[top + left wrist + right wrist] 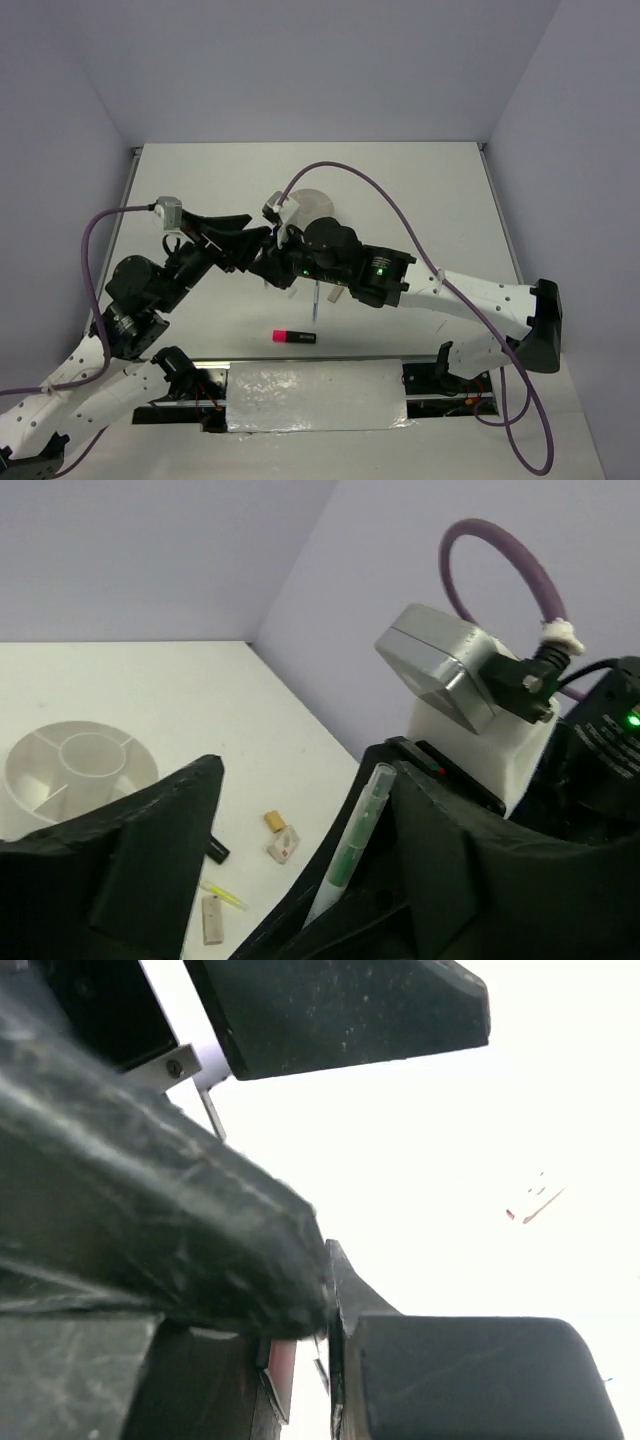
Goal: Sort the stationery into containers
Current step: Close the pen cap on the pen, then place the pen in the storage box.
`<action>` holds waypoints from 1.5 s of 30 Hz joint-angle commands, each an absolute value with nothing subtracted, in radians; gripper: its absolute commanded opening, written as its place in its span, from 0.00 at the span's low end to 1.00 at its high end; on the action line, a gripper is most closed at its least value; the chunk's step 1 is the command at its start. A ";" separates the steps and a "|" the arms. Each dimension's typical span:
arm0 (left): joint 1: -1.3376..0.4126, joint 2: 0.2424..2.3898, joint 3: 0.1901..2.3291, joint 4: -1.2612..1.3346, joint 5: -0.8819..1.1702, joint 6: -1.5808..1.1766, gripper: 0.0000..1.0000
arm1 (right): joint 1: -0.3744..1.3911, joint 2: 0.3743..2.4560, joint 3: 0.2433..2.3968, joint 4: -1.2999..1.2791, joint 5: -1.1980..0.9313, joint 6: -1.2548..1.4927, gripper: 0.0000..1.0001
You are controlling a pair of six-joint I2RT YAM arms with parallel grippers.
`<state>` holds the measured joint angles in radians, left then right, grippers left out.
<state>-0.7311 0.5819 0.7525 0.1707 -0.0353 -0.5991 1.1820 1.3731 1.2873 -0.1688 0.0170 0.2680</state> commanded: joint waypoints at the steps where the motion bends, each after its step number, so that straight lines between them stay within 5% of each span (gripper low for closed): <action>1: -0.764 0.586 0.869 -0.081 -0.195 -0.673 0.98 | 1.141 1.322 1.200 0.075 0.115 0.297 0.00; 7: -0.762 0.704 1.153 -0.417 -0.616 -0.836 0.99 | 1.077 1.284 1.082 0.140 0.202 0.340 0.00; 11: -0.762 0.779 1.305 -0.584 -0.724 -0.839 0.99 | 0.987 1.266 1.020 0.160 0.267 0.344 0.00; 22: -0.762 0.654 1.063 -0.655 -0.534 -0.552 0.99 | 0.732 1.489 1.164 0.146 0.233 0.212 0.00; 30: -0.762 0.523 0.885 -0.621 -0.496 -0.494 0.99 | 0.704 1.649 1.232 0.222 0.213 0.201 0.02; 45: -0.762 0.519 0.865 -0.598 -0.374 -0.472 0.99 | 0.704 1.753 1.255 0.337 0.187 0.156 0.04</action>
<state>-0.7609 0.5228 0.8631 -0.6495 -0.3965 -0.4965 0.7063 1.7370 1.2034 0.2630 0.1940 0.1734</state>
